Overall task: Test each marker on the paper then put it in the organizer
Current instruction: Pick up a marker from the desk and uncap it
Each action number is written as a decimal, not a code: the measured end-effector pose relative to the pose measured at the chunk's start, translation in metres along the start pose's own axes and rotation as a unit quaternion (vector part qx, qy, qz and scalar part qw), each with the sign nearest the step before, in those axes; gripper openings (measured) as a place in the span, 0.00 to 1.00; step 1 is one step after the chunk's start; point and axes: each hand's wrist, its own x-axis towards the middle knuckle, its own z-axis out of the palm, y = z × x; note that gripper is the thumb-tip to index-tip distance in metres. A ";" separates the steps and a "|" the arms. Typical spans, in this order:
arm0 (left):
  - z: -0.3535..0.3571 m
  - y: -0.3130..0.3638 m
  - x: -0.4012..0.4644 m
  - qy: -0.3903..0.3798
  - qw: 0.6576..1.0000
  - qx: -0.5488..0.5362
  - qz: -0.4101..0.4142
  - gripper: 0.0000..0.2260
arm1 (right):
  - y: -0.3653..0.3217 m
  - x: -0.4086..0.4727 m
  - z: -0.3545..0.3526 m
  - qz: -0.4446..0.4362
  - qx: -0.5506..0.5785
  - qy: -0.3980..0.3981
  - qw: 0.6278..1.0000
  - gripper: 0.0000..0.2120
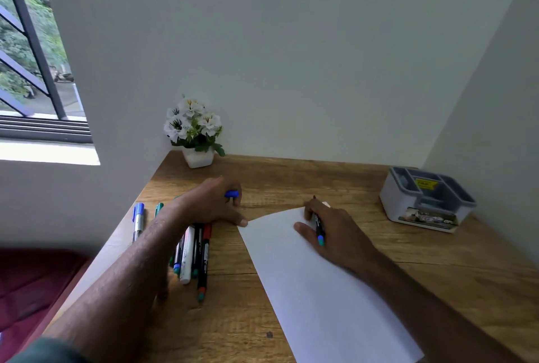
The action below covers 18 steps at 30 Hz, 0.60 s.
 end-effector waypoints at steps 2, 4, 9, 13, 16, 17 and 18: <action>-0.001 -0.002 0.000 -0.001 1.000 -0.005 -0.007 0.18 | 0.001 0.000 0.002 -0.012 -0.006 0.000 1.000 0.13; 0.000 -0.003 0.001 0.001 1.000 -0.005 -0.011 0.18 | -0.001 0.002 0.000 -0.034 -0.020 0.027 0.999 0.12; 0.000 -0.003 0.001 0.005 1.000 0.004 -0.024 0.18 | -0.035 0.004 -0.011 -0.094 0.150 0.045 0.983 0.16; 0.001 -0.003 0.002 0.012 1.000 0.014 -0.024 0.18 | -0.075 0.015 -0.001 -0.045 0.281 -0.037 0.958 0.13; 0.001 -0.003 0.003 0.012 1.000 0.015 -0.025 0.18 | -0.088 0.026 0.017 -0.017 0.293 -0.003 0.956 0.03; 0.001 -0.004 0.003 0.010 1.000 0.014 -0.026 0.18 | -0.087 0.028 0.023 0.000 0.299 0.000 0.954 0.05; 0.001 -0.004 0.003 0.007 1.000 0.012 -0.028 0.19 | -0.086 0.029 0.029 0.016 0.306 -0.004 0.952 0.06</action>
